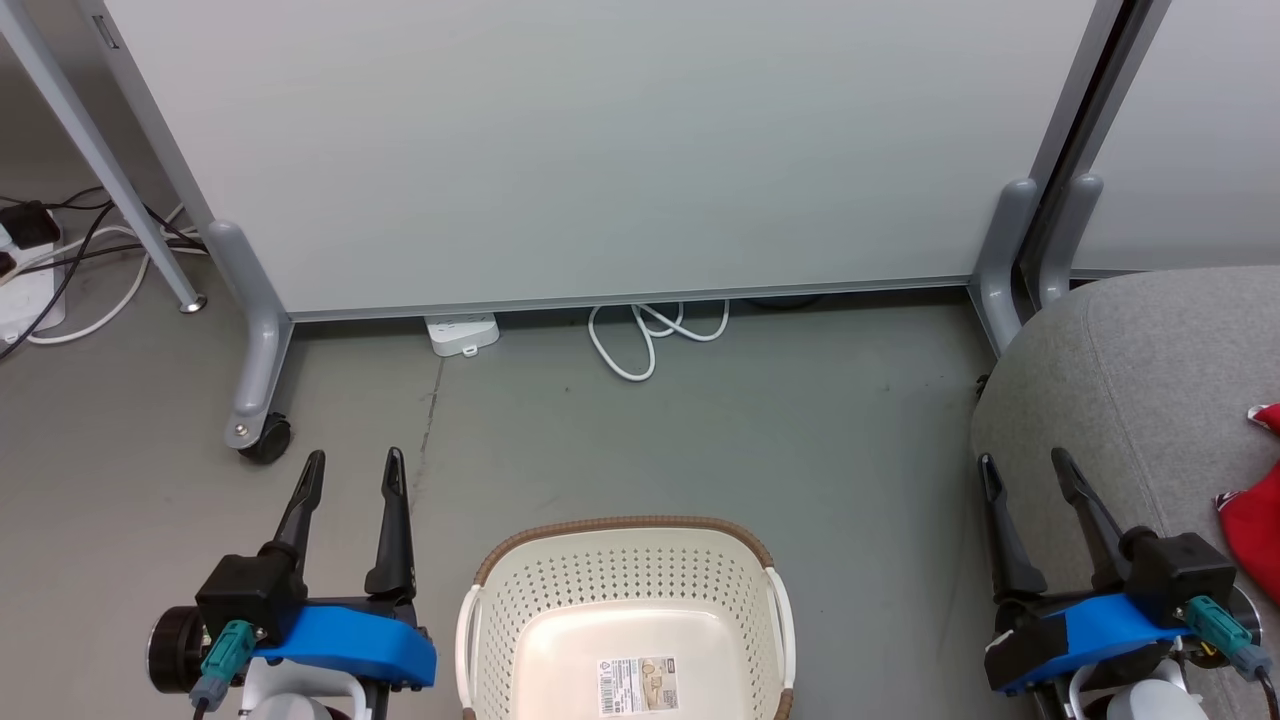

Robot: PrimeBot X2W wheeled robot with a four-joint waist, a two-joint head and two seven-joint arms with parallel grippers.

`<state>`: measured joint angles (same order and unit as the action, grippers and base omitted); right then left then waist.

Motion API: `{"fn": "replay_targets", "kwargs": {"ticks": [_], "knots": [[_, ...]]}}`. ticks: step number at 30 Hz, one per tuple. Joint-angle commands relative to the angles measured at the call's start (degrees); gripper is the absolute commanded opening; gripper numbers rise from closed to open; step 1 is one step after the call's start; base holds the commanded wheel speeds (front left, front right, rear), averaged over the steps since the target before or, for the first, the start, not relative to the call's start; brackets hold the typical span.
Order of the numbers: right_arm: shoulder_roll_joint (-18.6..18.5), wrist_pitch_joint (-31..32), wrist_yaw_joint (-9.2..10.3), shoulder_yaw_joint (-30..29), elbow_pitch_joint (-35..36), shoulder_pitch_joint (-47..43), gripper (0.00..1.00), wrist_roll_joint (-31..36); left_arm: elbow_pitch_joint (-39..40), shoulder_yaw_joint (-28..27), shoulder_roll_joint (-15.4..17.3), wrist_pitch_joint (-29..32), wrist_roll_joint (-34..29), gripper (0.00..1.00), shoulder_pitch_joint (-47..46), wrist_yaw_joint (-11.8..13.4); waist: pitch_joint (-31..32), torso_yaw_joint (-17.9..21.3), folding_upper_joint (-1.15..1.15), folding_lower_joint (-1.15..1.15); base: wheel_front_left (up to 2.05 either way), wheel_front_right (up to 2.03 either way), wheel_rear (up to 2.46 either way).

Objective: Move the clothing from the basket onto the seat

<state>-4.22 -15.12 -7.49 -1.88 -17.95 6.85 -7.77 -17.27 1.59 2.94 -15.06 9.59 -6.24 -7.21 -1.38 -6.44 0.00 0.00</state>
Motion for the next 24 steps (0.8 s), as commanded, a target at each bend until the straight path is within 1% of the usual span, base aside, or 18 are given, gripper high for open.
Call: {"fn": "replay_targets", "kwargs": {"ticks": [1,6,7,12,24], "knots": [[0.05,-0.04,-0.01,0.02,-0.21,-0.4,1.0,-0.17,-0.17,-0.07,-0.07,-0.17,-0.08,1.0,0.11,-0.45,-0.03,-0.01,0.0,0.0,0.0,0.0,0.0],[-0.24,-0.04,-0.01,0.22,-0.35,-0.14,1.0,-0.36,-0.28,-0.1,-0.08,-0.17,-0.36,1.0,0.06,-0.45,-0.13,0.0,0.0,0.0,0.0,0.0,0.0],[0.01,0.0,0.0,0.15,-0.38,-0.01,0.0,-0.33,-0.39,0.04,0.0,0.01,-0.13,0.0,0.06,0.03,-0.13,-0.01,0.0,0.0,0.0,0.0,0.0],[0.33,0.41,0.0,0.03,-2.87,-0.94,0.0,-1.0,-2.75,0.19,-0.09,0.47,0.59,0.0,2.23,0.03,-0.12,0.02,0.0,0.0,0.0,0.0,0.0],[0.49,3.95,0.0,-0.85,-1.75,-0.79,0.0,-14.51,-1.73,-1.16,-0.06,3.87,13.92,0.0,1.77,-0.02,0.01,0.64,0.0,0.0,0.0,0.0,0.0]]}}
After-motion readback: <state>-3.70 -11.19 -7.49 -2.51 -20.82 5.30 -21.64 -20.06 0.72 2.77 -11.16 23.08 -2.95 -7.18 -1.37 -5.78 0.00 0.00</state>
